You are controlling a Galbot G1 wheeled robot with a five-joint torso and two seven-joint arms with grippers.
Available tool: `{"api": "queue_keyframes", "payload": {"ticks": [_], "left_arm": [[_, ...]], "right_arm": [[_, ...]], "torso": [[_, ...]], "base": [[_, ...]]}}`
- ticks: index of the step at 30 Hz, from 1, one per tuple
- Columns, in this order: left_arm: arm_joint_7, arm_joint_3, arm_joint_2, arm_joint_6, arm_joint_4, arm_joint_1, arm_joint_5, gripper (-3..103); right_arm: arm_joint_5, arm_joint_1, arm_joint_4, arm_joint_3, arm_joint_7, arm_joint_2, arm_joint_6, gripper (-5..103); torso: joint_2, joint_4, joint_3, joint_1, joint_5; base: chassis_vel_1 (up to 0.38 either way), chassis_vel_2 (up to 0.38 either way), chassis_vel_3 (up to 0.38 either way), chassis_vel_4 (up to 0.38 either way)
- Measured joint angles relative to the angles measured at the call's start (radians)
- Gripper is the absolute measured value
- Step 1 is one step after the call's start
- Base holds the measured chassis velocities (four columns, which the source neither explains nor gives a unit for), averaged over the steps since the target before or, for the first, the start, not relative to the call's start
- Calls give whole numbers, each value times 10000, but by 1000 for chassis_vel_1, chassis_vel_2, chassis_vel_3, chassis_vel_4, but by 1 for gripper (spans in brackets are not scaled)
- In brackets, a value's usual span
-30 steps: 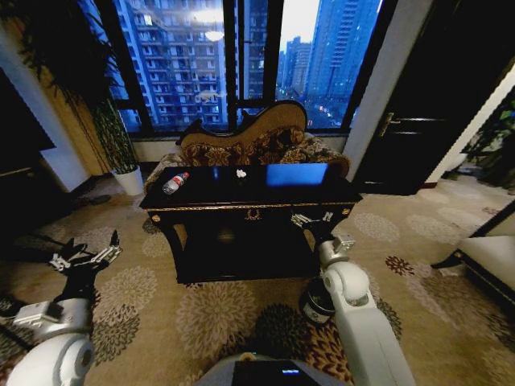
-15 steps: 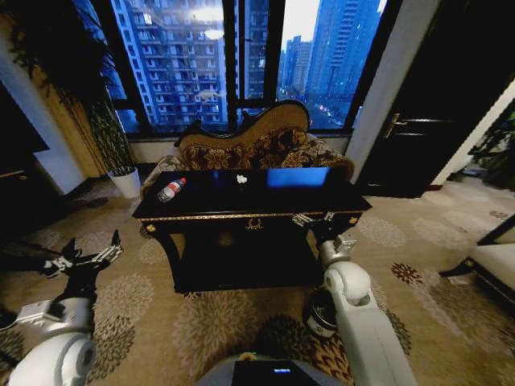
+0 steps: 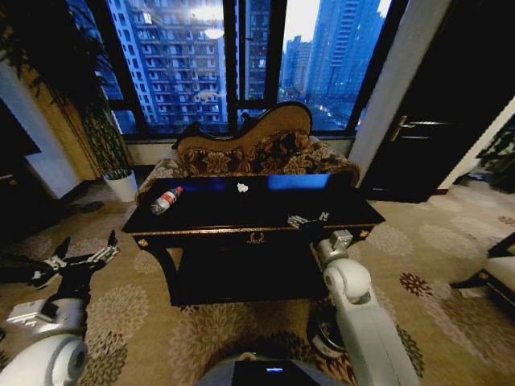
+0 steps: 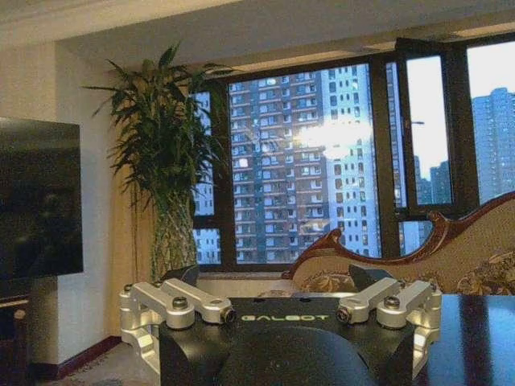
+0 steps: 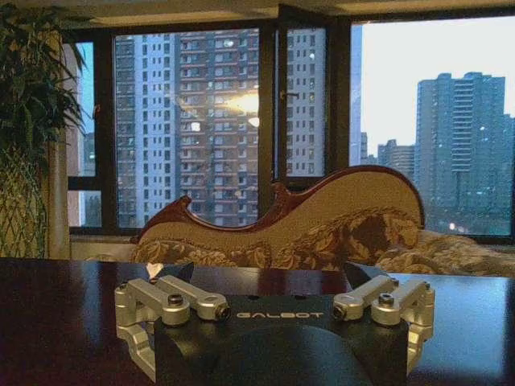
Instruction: Move to the front of the table and place the trash on the table into the trash bin.
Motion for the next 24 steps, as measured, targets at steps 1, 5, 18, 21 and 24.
{"api": "queue_keyframes", "payload": {"ticks": [1, 5, 18, 21, 24], "left_arm": [[0, 2, -8, 2, 27, -5, -5, 100], [0, 5, -12, 1, 69, -15, -7, 100], [0, 578, -158, -22, 35, -190, 353, 100], [-16, 614, -168, 3, -111, -172, 387, 100], [-31, 546, -170, 13, -212, -120, 388, 100]], "right_arm": [[9, 78, -56, -77, 0, -6, -27, 100], [16, 162, -175, -134, 0, -34, -39, 100], [124, 577, -652, -863, 0, -364, -240, 100], [553, 1241, -1063, -1447, 0, -520, -259, 100], [850, 2003, -1615, -2065, -1, -535, -269, 100]], "torso": [[0, -1, 0, 0, -1], [-1, 0, 1, 1, 0], [-3, 0, 1, 6, -2], [3, 0, -3, -5, 0], [3, 1, -3, -6, 1]], "base": [[-221, 205, 221, -186], [-204, 208, 197, -203], [-110, 107, 97, -106], [0, 0, 0, 0], [0, 0, 0, 0]]}}
